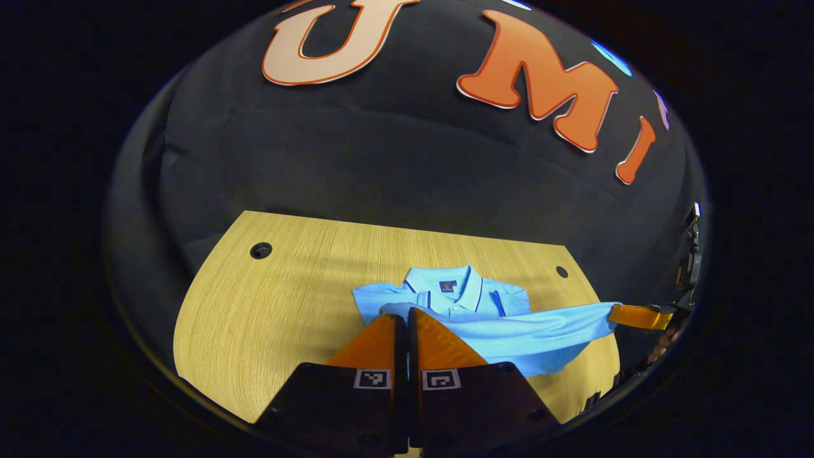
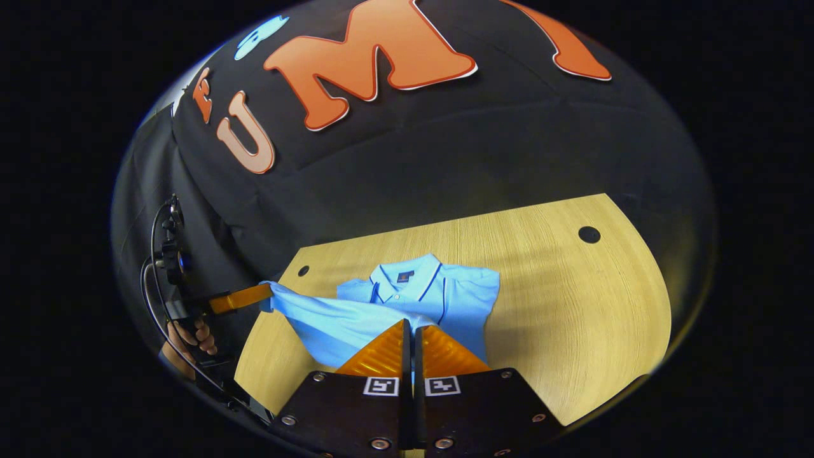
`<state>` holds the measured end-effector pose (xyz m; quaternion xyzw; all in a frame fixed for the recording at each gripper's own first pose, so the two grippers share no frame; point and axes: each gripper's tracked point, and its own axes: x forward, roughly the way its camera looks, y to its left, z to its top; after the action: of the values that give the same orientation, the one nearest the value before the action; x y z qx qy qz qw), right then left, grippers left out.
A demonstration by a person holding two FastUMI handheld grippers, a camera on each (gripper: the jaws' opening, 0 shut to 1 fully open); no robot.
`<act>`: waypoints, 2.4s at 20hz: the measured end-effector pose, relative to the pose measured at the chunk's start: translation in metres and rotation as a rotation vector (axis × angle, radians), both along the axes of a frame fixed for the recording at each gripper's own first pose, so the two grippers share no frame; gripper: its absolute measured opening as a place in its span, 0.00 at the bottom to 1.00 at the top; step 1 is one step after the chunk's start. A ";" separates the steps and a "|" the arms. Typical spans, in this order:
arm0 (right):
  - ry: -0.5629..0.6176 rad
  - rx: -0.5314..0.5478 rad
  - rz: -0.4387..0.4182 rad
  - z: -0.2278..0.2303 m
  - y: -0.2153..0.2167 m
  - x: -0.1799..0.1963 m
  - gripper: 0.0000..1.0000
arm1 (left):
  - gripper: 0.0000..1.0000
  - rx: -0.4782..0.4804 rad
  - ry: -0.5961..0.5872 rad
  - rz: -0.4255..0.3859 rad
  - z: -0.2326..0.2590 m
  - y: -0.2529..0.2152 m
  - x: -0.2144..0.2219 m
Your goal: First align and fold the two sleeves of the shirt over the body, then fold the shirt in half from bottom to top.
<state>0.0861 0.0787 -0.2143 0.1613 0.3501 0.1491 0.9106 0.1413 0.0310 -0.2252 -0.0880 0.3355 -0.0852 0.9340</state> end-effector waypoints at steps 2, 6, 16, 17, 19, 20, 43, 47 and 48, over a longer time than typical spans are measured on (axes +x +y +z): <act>0.010 -0.004 -0.026 -0.006 -0.001 0.019 0.01 | 0.05 0.000 0.009 -0.001 -0.007 0.002 0.021; 0.052 0.007 -0.076 -0.028 0.000 0.060 0.01 | 0.04 0.023 0.035 -0.014 -0.035 0.004 0.064; 0.128 0.031 -0.176 -0.097 0.005 0.157 0.01 | 0.04 0.197 0.027 -0.078 -0.099 -0.006 0.143; 0.147 0.032 -0.195 -0.108 0.003 0.161 0.01 | 0.04 0.209 0.026 -0.084 -0.105 -0.008 0.147; 0.178 0.052 -0.206 -0.121 0.002 0.164 0.01 | 0.04 0.212 0.036 -0.094 -0.109 -0.014 0.148; 0.194 0.067 -0.213 -0.125 0.003 0.164 0.01 | 0.06 0.213 0.041 -0.093 -0.114 -0.013 0.149; -0.267 -0.261 -0.155 0.060 -0.029 0.012 0.98 | 1.00 0.090 -0.194 0.071 0.071 0.005 -0.026; -0.400 -0.283 -0.162 0.101 -0.036 -0.025 0.98 | 0.99 0.057 -0.297 0.095 0.113 0.010 -0.083; -0.432 -0.291 -0.166 0.109 -0.037 -0.032 0.98 | 0.99 0.062 -0.329 0.107 0.120 0.013 -0.092</act>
<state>0.0538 0.0419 -0.1056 0.0213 0.1509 0.0532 0.9869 0.0490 0.0440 -0.1055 -0.0616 0.1755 -0.0383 0.9818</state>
